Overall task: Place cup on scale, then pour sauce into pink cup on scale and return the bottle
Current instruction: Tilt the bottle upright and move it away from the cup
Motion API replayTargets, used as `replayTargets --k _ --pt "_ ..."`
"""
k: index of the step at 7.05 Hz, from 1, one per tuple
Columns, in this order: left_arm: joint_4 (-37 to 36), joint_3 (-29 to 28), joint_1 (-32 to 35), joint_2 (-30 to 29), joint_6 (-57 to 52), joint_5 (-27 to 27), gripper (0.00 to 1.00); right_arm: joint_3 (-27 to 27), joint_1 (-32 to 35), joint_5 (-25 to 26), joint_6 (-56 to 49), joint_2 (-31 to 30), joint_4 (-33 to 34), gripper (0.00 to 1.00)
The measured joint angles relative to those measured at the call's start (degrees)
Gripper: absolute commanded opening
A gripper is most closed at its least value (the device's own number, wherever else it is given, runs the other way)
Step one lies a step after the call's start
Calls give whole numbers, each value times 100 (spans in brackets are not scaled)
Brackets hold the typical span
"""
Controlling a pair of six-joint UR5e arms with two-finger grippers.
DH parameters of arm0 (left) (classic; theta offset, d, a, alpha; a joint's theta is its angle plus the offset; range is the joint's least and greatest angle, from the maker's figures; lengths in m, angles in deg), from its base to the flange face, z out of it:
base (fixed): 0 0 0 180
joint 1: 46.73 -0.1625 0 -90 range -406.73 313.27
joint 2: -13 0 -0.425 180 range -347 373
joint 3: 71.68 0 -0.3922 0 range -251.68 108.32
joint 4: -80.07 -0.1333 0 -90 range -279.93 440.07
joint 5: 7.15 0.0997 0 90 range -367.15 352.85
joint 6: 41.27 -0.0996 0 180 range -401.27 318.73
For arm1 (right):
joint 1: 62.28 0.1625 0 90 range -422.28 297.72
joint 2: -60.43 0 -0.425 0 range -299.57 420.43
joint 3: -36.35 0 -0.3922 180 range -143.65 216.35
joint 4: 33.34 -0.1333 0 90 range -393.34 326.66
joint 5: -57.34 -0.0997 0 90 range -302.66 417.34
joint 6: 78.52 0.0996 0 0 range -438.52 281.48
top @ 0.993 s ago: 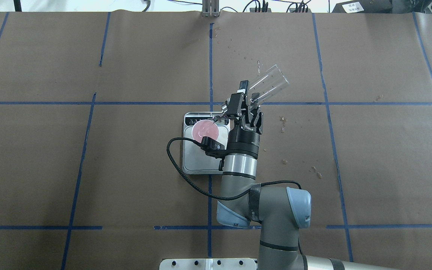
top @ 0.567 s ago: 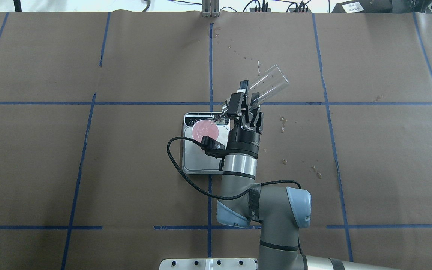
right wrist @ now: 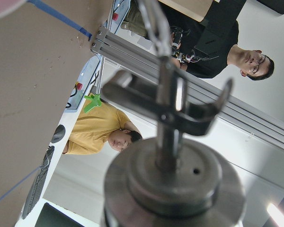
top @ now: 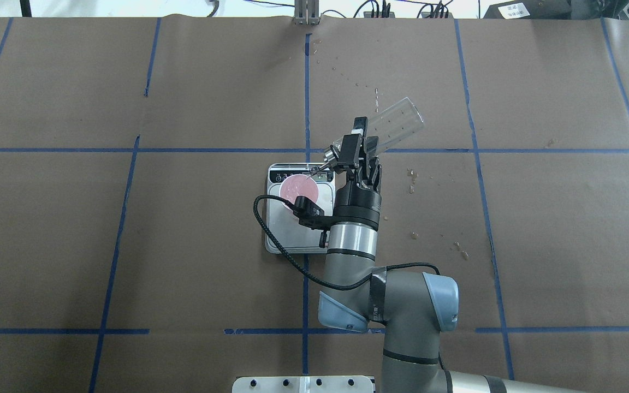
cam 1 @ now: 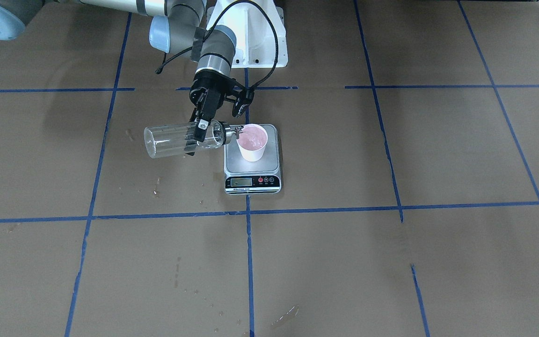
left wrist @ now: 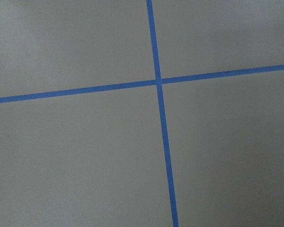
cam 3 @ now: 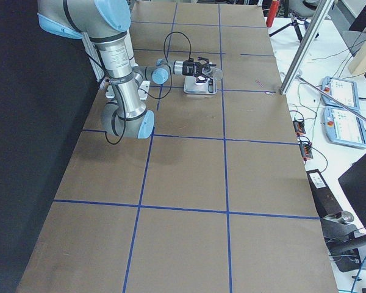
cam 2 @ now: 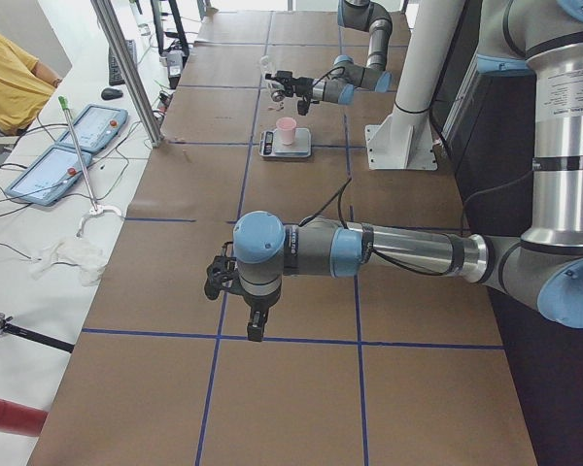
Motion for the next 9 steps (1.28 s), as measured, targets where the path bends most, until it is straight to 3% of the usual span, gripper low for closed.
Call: replayTargets --k 4,7,9 --pt "0 7 0 0 0 -2 100 19 42 -942 308 -214 -2535 0" --pt "0 9 0 0 0 -5 100 94 65 -1643 1525 -389 -4318 0" --pt "0 4 0 0 0 -3 100 278 89 -1956 2520 -476 -5022 0"
